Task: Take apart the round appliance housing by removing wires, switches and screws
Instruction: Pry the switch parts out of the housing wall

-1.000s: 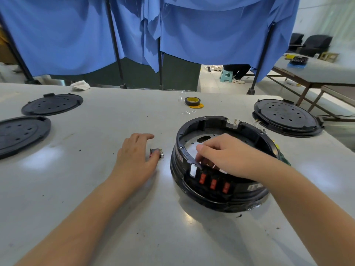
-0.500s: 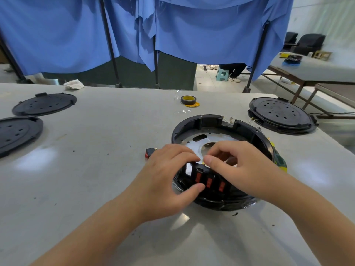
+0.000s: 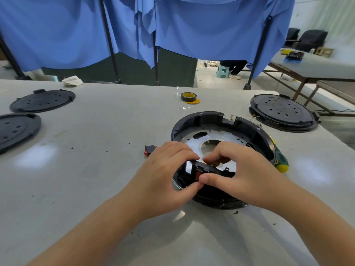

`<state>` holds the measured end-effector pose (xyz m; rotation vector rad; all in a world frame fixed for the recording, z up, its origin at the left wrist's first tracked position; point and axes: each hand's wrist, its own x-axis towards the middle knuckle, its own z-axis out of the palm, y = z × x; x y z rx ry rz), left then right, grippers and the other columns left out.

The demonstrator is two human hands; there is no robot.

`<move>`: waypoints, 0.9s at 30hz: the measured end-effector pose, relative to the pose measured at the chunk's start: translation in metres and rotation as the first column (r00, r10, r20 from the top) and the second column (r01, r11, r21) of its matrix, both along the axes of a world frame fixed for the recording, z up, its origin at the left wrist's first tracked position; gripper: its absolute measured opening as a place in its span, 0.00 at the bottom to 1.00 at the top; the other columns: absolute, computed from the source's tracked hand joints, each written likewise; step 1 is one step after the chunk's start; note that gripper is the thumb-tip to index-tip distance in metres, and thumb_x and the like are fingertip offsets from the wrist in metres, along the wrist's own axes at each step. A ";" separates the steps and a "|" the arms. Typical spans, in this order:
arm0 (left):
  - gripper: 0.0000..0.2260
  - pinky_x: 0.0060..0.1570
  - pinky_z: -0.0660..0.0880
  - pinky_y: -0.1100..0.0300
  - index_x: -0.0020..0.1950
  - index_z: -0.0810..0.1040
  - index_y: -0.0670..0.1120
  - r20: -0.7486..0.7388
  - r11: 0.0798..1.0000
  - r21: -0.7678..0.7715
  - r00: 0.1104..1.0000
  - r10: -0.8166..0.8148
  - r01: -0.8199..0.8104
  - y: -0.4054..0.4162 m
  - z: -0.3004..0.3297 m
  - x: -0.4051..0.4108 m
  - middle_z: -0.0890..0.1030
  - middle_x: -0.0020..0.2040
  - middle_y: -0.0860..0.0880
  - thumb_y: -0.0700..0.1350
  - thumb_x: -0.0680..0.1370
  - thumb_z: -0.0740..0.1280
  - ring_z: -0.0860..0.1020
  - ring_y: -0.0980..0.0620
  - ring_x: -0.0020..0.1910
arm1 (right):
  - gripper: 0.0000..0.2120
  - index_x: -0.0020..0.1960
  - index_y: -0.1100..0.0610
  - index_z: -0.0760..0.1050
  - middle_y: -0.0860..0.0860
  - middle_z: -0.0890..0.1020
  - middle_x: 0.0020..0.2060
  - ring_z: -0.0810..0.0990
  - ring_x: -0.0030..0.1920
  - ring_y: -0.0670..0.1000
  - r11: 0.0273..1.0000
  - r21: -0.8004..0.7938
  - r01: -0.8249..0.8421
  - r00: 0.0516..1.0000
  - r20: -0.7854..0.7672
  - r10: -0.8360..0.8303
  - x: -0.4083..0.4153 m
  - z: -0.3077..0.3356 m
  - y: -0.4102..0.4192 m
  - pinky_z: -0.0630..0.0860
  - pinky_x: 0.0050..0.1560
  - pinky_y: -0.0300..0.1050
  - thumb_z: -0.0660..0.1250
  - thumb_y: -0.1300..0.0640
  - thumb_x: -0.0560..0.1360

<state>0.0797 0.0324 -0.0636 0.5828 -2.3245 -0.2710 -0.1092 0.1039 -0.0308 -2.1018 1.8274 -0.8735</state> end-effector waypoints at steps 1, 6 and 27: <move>0.16 0.55 0.72 0.57 0.54 0.79 0.44 -0.001 1.000 0.002 1.000 0.000 0.000 0.000 0.000 0.000 0.79 0.53 0.51 0.52 0.71 0.71 0.76 0.53 0.56 | 0.19 0.48 0.45 0.77 0.40 0.80 0.43 0.77 0.48 0.39 1.000 -0.003 0.000 1.000 -0.002 0.000 0.000 0.000 0.000 0.76 0.49 0.41 0.67 0.34 0.63; 0.14 0.55 0.73 0.56 0.53 0.79 0.43 -0.017 1.000 0.014 1.000 0.008 -0.008 0.003 0.001 -0.003 0.80 0.52 0.51 0.50 0.71 0.70 0.76 0.52 0.55 | 0.18 0.47 0.46 0.77 0.40 0.80 0.43 0.77 0.48 0.39 1.000 -0.003 0.002 1.000 -0.006 -0.002 0.000 0.000 0.000 0.75 0.49 0.39 0.67 0.36 0.64; 0.07 0.47 0.71 0.58 0.45 0.79 0.45 -0.124 0.997 -0.065 0.991 0.043 -0.052 0.012 0.004 -0.005 0.77 0.45 0.52 0.47 0.72 0.70 0.75 0.52 0.47 | 0.08 0.42 0.45 0.77 0.43 0.82 0.37 0.81 0.29 0.44 0.986 0.113 0.119 0.984 0.122 -0.133 0.009 0.002 -0.007 0.80 0.40 0.53 0.63 0.44 0.74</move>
